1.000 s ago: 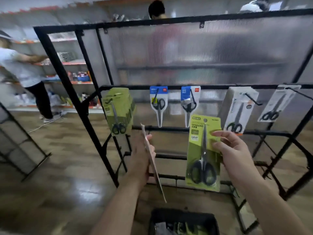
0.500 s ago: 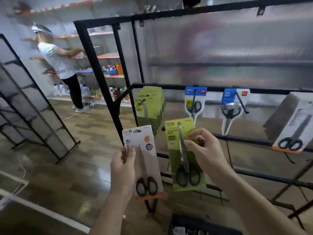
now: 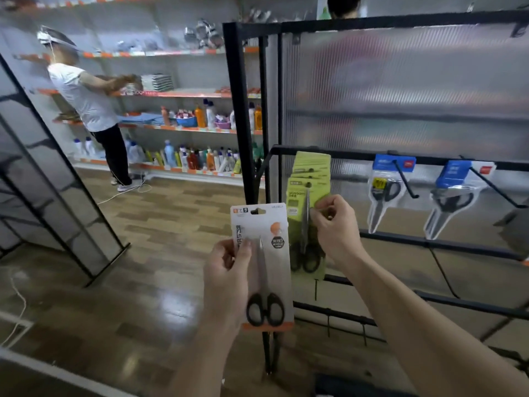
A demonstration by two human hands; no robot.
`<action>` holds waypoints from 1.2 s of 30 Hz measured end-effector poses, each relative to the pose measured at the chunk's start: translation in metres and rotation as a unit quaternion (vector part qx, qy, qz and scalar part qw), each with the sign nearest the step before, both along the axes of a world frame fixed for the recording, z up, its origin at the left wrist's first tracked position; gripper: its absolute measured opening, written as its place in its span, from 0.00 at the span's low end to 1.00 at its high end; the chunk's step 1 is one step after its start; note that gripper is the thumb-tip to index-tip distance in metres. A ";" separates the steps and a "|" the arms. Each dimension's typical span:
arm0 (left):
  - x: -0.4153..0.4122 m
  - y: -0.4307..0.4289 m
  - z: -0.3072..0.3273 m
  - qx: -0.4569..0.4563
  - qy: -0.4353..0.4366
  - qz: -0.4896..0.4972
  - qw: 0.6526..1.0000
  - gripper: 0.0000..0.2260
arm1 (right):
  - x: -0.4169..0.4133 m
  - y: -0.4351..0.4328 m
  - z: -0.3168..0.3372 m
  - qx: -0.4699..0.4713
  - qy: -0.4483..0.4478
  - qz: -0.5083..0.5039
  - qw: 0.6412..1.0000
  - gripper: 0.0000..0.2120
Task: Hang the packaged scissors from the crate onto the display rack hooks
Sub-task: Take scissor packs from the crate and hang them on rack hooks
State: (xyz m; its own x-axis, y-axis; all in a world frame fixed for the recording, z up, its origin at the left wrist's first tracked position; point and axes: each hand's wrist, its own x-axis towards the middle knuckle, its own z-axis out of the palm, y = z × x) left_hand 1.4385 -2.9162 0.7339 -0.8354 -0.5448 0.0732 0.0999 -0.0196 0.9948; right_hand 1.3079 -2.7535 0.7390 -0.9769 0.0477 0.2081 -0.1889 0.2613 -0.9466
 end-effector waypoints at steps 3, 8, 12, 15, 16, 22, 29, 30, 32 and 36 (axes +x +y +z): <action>0.001 -0.010 -0.007 0.019 -0.001 0.003 1.000 0.06 | -0.015 -0.007 -0.004 0.030 -0.002 -0.033 0.999 0.08; 0.002 -0.012 -0.015 0.022 -0.011 -0.018 1.000 0.08 | -0.044 -0.009 0.000 0.102 -0.028 -0.055 0.993 0.06; -0.008 -0.005 -0.015 0.008 -0.003 -0.042 0.999 0.09 | -0.046 -0.009 0.008 0.176 -0.018 -0.058 0.983 0.03; -0.022 0.014 -0.015 0.012 0.009 -0.075 0.997 0.07 | -0.034 0.013 0.005 0.223 -0.039 -0.053 0.973 0.11; -0.029 0.026 -0.015 0.014 0.011 -0.091 0.996 0.06 | -0.026 0.026 0.004 0.239 -0.054 -0.046 0.969 0.14; -0.062 0.134 -0.014 -0.015 0.018 -0.222 0.975 0.03 | 0.024 0.156 -0.005 0.313 -0.117 -0.027 0.942 0.16; -0.083 0.295 -0.008 -0.026 0.015 -0.327 0.944 0.02 | 0.074 0.335 -0.003 0.428 -0.149 -0.092 0.886 0.22; -0.084 0.318 -0.007 -0.029 0.016 -0.330 0.943 0.02 | 0.079 0.357 -0.001 0.441 -0.146 -0.093 0.880 0.22; -0.084 0.363 -0.003 -0.038 0.018 -0.327 0.944 0.02 | 0.087 0.401 0.002 0.470 -0.145 -0.092 0.866 0.24; -0.081 0.451 0.006 -0.061 0.018 -0.351 0.934 0.02 | 0.095 0.481 0.004 0.498 -0.147 -0.073 0.851 0.28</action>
State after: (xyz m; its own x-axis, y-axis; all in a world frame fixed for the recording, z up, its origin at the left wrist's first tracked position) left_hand 1.3571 -2.4655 0.7394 -0.9797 0.1500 0.1332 0.1378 0.0211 0.9902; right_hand 1.4029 -2.2728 0.7435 -0.9926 0.1160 -0.0365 0.1214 0.9625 -0.2425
